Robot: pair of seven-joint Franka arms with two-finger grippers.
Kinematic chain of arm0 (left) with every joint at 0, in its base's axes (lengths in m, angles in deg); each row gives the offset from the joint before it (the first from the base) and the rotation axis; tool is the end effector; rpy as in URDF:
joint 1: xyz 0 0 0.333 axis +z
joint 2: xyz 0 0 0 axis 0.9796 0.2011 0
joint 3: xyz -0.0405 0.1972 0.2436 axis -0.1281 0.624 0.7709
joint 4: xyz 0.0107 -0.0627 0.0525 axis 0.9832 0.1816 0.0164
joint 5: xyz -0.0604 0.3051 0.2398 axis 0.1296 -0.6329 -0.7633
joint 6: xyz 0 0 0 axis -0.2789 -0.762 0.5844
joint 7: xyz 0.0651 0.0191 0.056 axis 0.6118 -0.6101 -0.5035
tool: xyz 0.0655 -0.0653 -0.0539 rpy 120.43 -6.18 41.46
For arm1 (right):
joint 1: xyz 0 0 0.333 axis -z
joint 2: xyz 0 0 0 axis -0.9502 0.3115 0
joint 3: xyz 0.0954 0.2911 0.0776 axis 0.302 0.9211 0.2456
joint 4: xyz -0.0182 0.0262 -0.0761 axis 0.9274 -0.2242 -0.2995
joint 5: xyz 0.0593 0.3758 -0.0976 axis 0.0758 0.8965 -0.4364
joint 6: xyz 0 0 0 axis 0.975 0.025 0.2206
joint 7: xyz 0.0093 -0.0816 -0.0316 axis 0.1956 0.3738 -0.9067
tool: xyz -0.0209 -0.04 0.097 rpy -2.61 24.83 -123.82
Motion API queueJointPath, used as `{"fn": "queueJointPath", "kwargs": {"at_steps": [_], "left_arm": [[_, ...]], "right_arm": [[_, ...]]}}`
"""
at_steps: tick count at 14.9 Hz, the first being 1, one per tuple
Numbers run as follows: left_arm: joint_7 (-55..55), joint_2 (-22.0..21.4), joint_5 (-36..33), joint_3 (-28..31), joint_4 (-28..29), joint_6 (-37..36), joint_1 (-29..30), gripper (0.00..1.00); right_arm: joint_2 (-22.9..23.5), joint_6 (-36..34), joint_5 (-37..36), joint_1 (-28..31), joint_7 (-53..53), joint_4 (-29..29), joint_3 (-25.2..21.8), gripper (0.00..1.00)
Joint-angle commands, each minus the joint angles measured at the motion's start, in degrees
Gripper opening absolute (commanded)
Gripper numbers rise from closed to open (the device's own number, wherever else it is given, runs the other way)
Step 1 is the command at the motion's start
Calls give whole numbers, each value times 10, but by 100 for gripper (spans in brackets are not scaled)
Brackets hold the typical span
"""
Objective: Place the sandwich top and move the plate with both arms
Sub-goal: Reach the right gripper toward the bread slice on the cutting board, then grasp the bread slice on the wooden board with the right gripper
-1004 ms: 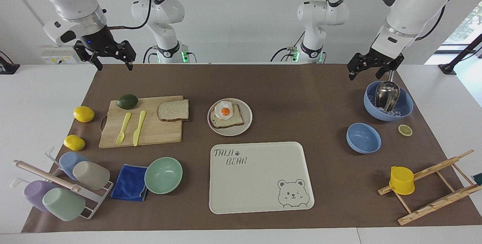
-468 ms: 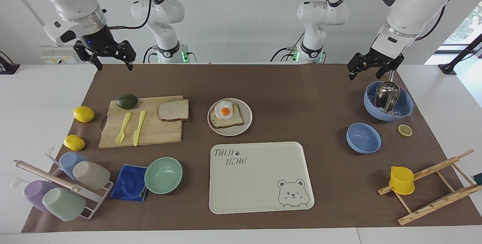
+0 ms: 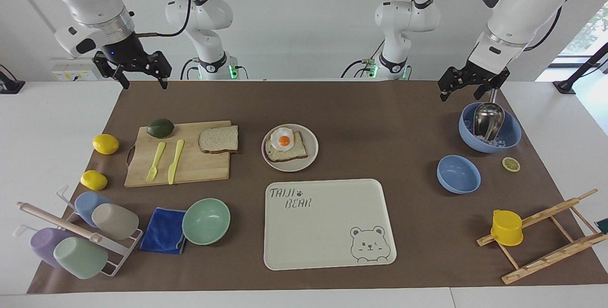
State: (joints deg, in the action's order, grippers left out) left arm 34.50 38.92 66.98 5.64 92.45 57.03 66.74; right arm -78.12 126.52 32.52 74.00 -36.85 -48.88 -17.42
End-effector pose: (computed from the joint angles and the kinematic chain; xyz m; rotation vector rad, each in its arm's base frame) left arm 0.5432 -0.0727 0.6144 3.1314 -0.0470 -0.0645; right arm 0.5317 -0.0168 0.6306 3.1208 -0.0362 -0.1079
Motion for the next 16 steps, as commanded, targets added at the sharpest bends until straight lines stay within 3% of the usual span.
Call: {"fn": "queueJointPath", "kwargs": {"at_steps": [1, 6, 11, 14, 16], "left_arm": [[4, -6, -10, -1, 2, 1, 2, 100], [4, -6, -10, -1, 3, 2, 1, 100], [4, -6, -10, -1, 3, 2, 1, 100], [5, -6, -10, -1, 2, 4, 1, 100], [5, -6, -10, -1, 2, 2, 1, 100]], "right_arm": [[-8, 21, -12, -4, 7, -27, 6, 100], [-3, 69, -103, -88, -91, -115, 7, 100], [67, 124, -128, -182, -245, -148, 6, 100], [86, 232, -141, -212, -299, -222, 7, 100], [85, 267, -142, -215, -305, -254, 7, 100]]}}
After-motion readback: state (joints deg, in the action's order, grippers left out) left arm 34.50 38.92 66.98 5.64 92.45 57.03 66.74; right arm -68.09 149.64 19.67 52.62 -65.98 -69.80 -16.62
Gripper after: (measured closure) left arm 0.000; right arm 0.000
